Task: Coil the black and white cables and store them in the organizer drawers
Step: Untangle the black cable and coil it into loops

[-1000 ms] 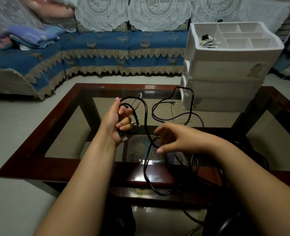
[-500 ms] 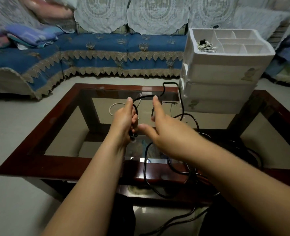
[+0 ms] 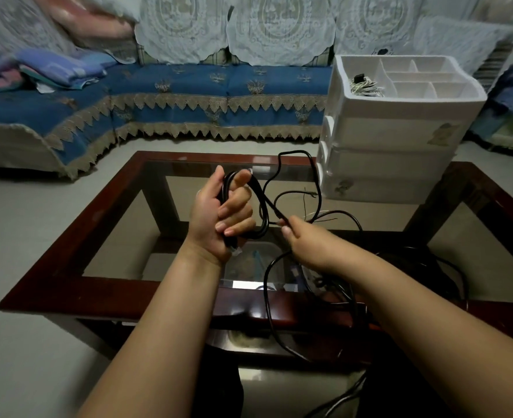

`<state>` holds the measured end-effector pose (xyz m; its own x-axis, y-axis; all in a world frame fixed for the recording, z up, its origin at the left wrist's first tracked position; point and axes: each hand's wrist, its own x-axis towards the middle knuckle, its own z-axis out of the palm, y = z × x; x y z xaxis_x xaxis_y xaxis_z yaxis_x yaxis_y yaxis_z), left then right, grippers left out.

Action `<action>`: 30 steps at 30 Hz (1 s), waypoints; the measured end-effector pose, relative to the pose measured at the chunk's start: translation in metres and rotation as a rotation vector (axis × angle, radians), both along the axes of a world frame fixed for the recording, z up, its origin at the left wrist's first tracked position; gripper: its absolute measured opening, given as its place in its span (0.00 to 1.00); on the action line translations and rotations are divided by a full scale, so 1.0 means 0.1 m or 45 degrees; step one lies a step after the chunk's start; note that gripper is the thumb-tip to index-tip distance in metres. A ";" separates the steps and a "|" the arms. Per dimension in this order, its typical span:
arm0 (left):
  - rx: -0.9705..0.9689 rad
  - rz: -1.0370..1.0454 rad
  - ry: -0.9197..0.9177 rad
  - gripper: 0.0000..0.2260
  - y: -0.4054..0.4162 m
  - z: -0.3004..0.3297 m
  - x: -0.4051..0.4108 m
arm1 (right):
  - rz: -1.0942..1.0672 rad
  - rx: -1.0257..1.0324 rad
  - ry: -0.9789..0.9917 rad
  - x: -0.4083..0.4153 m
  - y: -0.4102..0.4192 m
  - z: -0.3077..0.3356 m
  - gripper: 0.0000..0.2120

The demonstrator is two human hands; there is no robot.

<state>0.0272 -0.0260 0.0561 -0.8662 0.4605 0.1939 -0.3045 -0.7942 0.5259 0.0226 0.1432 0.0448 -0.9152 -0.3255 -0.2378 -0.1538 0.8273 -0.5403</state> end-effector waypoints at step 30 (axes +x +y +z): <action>-1.500 0.851 0.429 0.20 0.44 -0.20 -0.09 | 0.263 0.160 0.423 0.11 -0.08 -0.01 0.08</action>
<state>0.0185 0.0183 0.0360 -0.9738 0.0197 0.2267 0.2255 0.2181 0.9495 0.0331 0.1353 0.0438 -0.8672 -0.4979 0.0100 -0.4728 0.8169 -0.3302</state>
